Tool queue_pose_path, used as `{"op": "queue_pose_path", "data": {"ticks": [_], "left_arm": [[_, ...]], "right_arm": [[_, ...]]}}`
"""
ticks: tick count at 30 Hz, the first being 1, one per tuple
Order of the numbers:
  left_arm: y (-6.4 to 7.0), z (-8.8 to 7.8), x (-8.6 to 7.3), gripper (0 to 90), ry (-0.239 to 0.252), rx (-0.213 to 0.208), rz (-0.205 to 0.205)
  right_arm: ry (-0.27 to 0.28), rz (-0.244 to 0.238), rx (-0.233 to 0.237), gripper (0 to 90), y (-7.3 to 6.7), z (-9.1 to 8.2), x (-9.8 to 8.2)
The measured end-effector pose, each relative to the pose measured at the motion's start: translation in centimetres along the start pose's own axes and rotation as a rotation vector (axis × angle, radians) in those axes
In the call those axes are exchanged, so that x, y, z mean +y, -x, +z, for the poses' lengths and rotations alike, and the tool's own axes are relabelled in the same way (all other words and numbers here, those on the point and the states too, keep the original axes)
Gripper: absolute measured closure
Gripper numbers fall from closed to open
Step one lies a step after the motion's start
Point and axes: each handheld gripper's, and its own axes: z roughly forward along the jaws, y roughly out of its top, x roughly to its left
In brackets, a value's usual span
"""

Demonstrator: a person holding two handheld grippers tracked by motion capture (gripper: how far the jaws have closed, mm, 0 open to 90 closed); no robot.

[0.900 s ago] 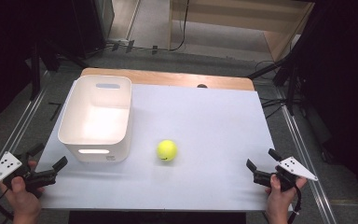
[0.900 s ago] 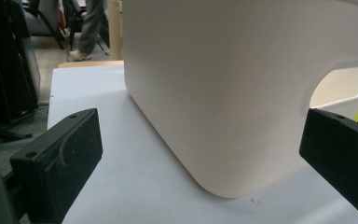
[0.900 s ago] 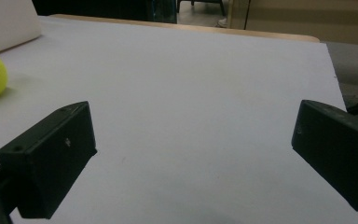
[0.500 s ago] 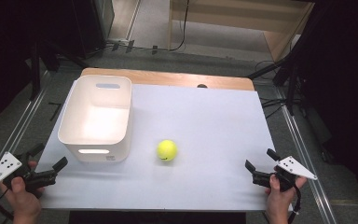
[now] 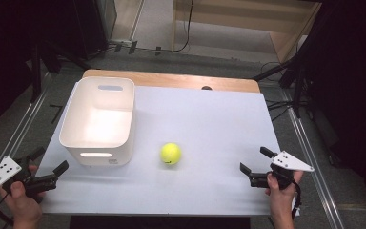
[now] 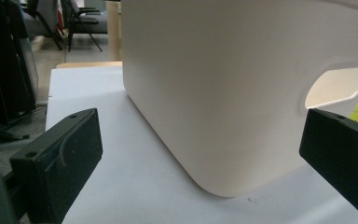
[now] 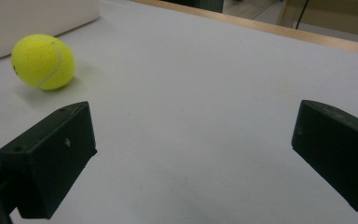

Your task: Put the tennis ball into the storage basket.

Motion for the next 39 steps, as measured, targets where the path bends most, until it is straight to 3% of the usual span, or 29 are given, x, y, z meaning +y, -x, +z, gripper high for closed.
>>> {"op": "queue_pose_path", "data": {"ticks": [20,39], "left_arm": [[0.1,0.0,0.0,0.0,0.007,-0.014,0.012],[0.2,0.0,0.0,0.0,0.005,-0.018,0.015]], "right_arm": [[-0.096,-0.106,0.078,0.0,-1.4,3.3,3.9],[-0.191,-0.201,0.175,0.0,-4.0,7.4,6.8]]}}
